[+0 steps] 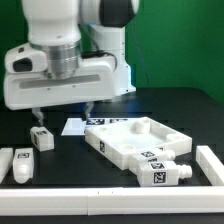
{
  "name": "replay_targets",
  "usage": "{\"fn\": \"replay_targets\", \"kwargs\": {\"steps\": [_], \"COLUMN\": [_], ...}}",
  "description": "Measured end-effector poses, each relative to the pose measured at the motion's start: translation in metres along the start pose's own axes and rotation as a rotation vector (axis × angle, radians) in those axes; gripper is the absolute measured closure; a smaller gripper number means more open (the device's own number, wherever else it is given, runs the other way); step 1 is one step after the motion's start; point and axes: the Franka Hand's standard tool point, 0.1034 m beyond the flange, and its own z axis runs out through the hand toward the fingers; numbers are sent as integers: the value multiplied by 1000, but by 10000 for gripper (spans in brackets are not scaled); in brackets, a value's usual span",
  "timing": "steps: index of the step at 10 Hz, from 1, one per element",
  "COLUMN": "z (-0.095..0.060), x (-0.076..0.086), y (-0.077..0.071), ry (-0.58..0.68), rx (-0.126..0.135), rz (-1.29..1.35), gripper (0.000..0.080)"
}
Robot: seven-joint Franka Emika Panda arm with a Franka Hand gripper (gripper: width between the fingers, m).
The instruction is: Assemble one leg
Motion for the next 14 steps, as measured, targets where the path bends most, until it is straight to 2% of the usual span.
{"fn": "replay_targets", "kwargs": {"steps": [1,5,6,7,8,9,14], "z": [-3,-2,-9,-19,-28,-32,-30], "x": [10,9,25,48,75,93,90], "y": [-11,-13,-26,-47,-70,-83,-83], "ry": [9,9,46,76,94,102,106], "rx": [-8,-9,-22,-29,-51,-70,-71], "rz": [-6,-29,-77,-139,-228,-299,-294], "gripper": [151,151,151,151,151,151,151]}}
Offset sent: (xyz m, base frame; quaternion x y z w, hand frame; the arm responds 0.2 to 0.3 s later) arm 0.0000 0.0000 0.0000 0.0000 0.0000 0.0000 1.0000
